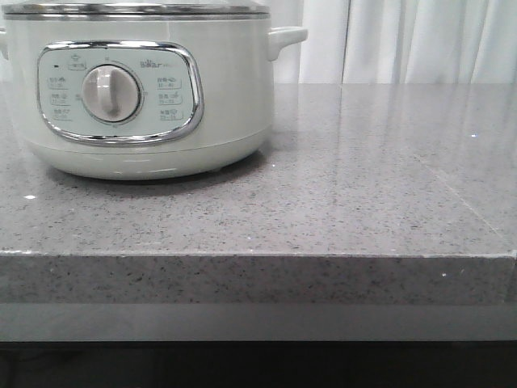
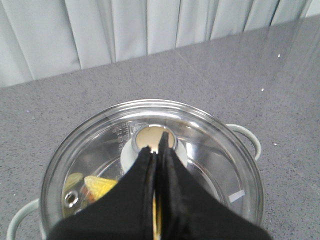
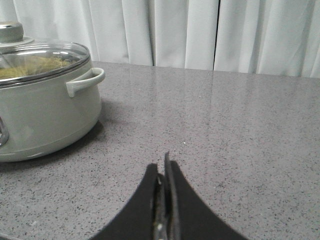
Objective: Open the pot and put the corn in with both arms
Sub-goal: 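Set the glass lid onto the pot with the left gripper, then release the lid knob and raise the left gripper away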
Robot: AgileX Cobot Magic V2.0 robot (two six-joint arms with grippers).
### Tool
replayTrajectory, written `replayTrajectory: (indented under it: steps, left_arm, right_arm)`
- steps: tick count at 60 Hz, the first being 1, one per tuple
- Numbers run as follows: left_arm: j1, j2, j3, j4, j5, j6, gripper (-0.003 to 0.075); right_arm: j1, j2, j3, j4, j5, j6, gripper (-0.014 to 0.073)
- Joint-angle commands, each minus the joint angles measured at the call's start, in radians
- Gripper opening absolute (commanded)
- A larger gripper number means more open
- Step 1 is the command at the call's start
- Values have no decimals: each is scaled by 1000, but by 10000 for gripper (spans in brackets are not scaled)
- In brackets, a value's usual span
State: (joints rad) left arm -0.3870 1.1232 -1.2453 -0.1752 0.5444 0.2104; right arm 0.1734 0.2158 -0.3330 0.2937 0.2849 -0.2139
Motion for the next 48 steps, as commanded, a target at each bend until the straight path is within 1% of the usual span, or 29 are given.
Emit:
replayTrajectory:
  steps: [1, 15, 21, 34, 48]
  left_arm:
    - [2, -112, 67, -10, -146, 0, -18]
    - [2, -388, 382, -10, -310, 0, -18]
    - [2, -506, 503, -13, -352, 0, -18]
    - [2, -746, 679, -22, -348, -12, -18]
    - [2, -937, 770, -25, -320, -12, -18]
  right_arm:
    - [2, 8, -27, 3, -75, -11, -68]
    - [2, 8, -27, 3, -69, -11, -68]
    - [2, 8, -27, 3, -69, -11, -68]
    - [2, 8, -27, 3, -69, -11, -68]
    - [2, 8, -27, 3, -69, -11, -68]
